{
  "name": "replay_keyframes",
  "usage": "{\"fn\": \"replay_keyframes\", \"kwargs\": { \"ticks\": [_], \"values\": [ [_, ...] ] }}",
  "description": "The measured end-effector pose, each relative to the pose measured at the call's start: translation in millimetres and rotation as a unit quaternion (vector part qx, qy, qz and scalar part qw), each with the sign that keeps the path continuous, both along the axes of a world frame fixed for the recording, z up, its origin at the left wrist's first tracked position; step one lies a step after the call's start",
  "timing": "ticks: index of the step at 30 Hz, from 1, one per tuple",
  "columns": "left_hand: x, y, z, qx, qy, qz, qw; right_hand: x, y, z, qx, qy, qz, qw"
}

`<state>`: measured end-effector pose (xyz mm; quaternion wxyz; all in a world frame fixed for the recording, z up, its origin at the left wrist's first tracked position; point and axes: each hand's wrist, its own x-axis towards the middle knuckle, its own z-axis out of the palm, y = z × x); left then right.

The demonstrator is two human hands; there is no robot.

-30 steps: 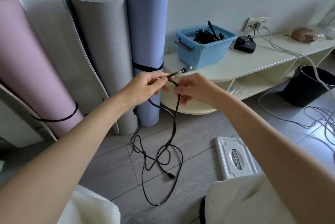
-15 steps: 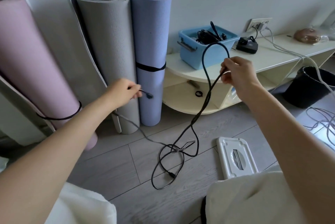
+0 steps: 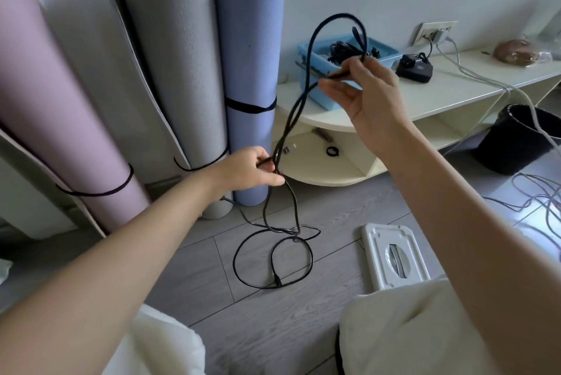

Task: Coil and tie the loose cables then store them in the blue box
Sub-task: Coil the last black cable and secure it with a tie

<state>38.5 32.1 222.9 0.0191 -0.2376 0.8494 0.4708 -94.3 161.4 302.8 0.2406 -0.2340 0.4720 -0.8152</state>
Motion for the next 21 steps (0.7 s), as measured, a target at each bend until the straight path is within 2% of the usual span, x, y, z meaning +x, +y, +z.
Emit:
{"fn": "replay_keyframes", "kwargs": {
  "ticks": [2, 5, 8, 11, 12, 13, 14, 15, 16, 17, 19, 21],
  "values": [
    [-1.7, 3.6, -3.5, -0.015, -0.002, 0.000, 1.000, -1.8, 1.1, 2.8, -0.043, -0.023, -0.006, 0.999],
    [-2.8, -5.2, -3.8, -0.034, 0.027, 0.050, 0.998, -11.2, 5.5, 2.6, -0.008, 0.017, -0.049, 0.999],
    [-3.9, -21.9, -7.5, -0.026, 0.066, 0.165, 0.984, -27.0, 15.5, -2.3, 0.122, 0.058, -0.107, 0.985],
    [-7.7, -28.0, -3.1, -0.024, 0.139, 0.260, 0.955, -33.0, 26.8, -8.4, 0.313, 0.052, -0.070, 0.946],
    [-9.0, -27.8, 1.7, -0.018, 0.173, 0.284, 0.943, -33.2, 29.8, -10.7, 0.393, 0.055, -0.040, 0.917],
    [-9.2, -26.2, 8.0, -0.019, 0.206, 0.300, 0.931, -33.3, 32.5, -12.5, 0.488, 0.083, -0.007, 0.869],
    [-9.0, -23.0, 13.5, -0.033, 0.232, 0.303, 0.924, -31.6, 35.2, -13.8, 0.577, 0.133, 0.028, 0.805],
    [-8.5, -19.3, 18.0, -0.053, 0.248, 0.287, 0.924, -27.2, 34.6, -12.5, 0.635, 0.188, 0.057, 0.747],
    [-8.4, -15.9, 21.6, -0.066, 0.252, 0.252, 0.932, -20.8, 31.8, -10.5, 0.651, 0.240, 0.078, 0.716],
    [-7.5, -11.4, 24.5, -0.069, 0.244, 0.199, 0.947, -12.8, 27.1, -8.5, 0.627, 0.274, 0.097, 0.723],
    [-7.0, 0.7, 28.5, -0.040, 0.216, 0.086, 0.972, 6.6, 16.2, -5.1, 0.516, 0.289, 0.147, 0.793],
    [-7.5, 11.4, 32.4, 0.017, 0.221, 0.037, 0.975, 27.7, 5.4, -7.0, 0.451, 0.308, 0.206, 0.812]
  ]
}}
